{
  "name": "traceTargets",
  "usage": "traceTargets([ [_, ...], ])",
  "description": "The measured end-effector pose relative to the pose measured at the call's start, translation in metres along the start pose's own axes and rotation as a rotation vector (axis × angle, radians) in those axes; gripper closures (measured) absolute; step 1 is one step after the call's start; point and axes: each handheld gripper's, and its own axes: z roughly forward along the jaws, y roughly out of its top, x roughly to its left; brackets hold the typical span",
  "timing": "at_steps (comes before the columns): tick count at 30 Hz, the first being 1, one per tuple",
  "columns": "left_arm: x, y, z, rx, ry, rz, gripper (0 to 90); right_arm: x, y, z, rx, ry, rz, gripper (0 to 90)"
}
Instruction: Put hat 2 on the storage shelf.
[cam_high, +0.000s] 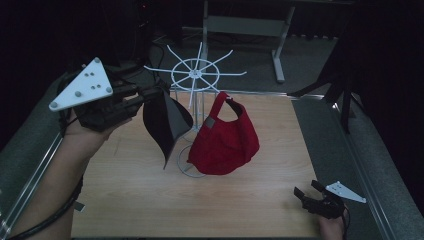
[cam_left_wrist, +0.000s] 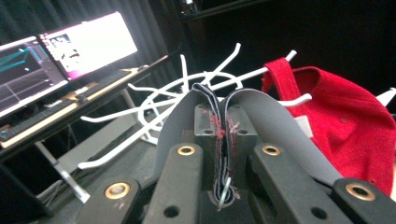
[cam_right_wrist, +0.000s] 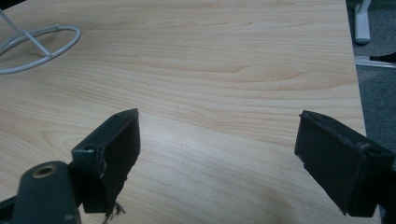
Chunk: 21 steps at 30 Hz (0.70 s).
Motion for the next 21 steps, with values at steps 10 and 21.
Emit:
traceTargets([
  [10, -0.007, -0.022, 0.000, 0.030, -0.035, -0.007, 85.9, -0.001, 0.000, 0.000, 0.002, 0.001, 0.001, 14.1],
  [21, -0.012, -0.044, -0.006, 0.034, 0.002, -0.046, 74.9, 0.000, 0.000, 0.000, 0.004, 0.000, 0.000, 14.3],
])
